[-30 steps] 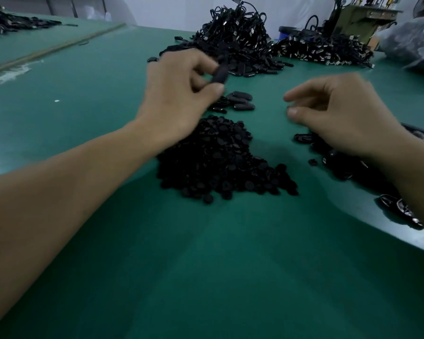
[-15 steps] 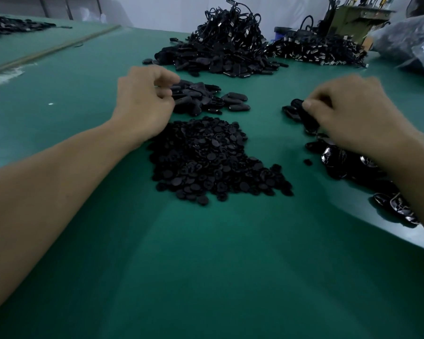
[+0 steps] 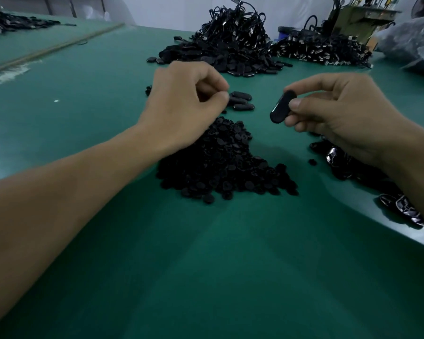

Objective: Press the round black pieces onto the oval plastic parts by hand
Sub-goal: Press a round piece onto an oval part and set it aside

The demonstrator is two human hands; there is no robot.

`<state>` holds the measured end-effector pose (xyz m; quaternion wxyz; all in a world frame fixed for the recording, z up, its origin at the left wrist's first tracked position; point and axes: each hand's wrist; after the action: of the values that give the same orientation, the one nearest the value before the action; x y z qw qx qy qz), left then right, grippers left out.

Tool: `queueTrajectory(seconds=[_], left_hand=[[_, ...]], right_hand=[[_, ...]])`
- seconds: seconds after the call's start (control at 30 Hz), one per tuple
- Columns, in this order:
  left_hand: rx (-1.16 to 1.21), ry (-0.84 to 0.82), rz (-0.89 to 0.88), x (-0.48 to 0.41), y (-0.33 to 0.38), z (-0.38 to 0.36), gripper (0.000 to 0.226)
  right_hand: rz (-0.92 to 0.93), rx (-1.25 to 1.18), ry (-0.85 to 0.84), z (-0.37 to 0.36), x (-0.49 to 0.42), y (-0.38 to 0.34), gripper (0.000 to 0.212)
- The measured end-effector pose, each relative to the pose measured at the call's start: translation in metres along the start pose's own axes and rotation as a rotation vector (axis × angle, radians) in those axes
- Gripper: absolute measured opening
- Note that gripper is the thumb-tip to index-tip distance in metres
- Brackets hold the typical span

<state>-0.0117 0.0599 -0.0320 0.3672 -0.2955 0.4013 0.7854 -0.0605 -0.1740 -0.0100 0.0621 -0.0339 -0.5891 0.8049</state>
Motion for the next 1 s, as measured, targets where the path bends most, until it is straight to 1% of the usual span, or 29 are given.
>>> queueTrajectory(seconds=[0.1, 0.13, 0.2, 0.23, 0.3, 0.37, 0.4, 0.47, 0.57, 0.6, 0.63, 0.7, 0.77, 0.9, 1.0], left_hand=[[0.114, -0.065, -0.002, 0.001, 0.008, -0.004, 0.020], [0.149, -0.104, -0.008, 0.001, 0.010, -0.006, 0.022], [0.170, -0.133, -0.043, 0.001, 0.013, -0.009, 0.015], [0.160, -0.108, -0.053, 0.000, 0.013, -0.009, 0.012], [0.103, -0.026, -0.027, -0.003, 0.008, -0.007, 0.016], [0.016, 0.028, 0.058, -0.004, -0.004, 0.000, 0.015], [-0.037, 0.036, 0.115, -0.004, -0.012, 0.004, 0.012], [-0.147, 0.018, 0.236, -0.003, -0.031, 0.013, 0.010], [-0.204, -0.002, 0.386, -0.002, -0.051, 0.020, 0.006], [-0.204, -0.006, 0.411, -0.002, -0.053, 0.020, 0.007], [-0.212, -0.021, 0.423, -0.003, -0.054, 0.020, 0.013], [-0.243, -0.082, 0.423, -0.003, -0.056, 0.017, 0.026], [-0.268, -0.149, 0.413, -0.004, -0.056, 0.015, 0.031], [-0.255, -0.170, 0.422, -0.004, -0.056, 0.014, 0.032], [-0.240, -0.155, 0.468, -0.006, -0.058, 0.016, 0.033]], right_hand=[[-0.002, -0.031, -0.090, -0.008, 0.004, -0.003, 0.012], [0.010, -0.028, -0.115, -0.011, 0.006, -0.004, 0.011], [0.049, 0.017, -0.137, -0.015, 0.008, -0.007, 0.012], [0.072, 0.084, -0.115, -0.014, 0.008, -0.008, 0.013], [0.123, 0.356, 0.031, -0.008, 0.007, -0.005, 0.017], [0.154, 0.661, 0.207, 0.005, 0.005, -0.002, 0.019], [0.149, 0.770, 0.268, 0.011, 0.005, -0.002, 0.017], [0.085, 0.920, 0.300, 0.021, 0.006, -0.005, 0.016], [-0.081, 1.081, 0.212, 0.027, 0.009, -0.010, 0.025], [-0.126, 1.111, 0.183, 0.027, 0.010, -0.011, 0.024], [-0.145, 1.127, 0.169, 0.026, 0.011, -0.012, 0.021], [-0.121, 1.146, 0.170, 0.024, 0.010, -0.013, 0.015], [-0.100, 1.191, 0.175, 0.022, 0.009, -0.011, 0.018], [-0.077, 1.228, 0.258, 0.021, 0.003, -0.006, 0.017], [-0.025, 1.172, 0.356, 0.027, 0.001, -0.005, 0.022]])
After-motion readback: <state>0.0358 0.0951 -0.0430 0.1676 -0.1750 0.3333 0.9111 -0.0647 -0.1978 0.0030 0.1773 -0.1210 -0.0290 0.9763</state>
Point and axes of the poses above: each hand's wrist, its own x-axis away from the middle knuckle, its own z-axis out of the back of the hand, y = z × x, and after that the axes turned 15 degrees about -z, right-handed
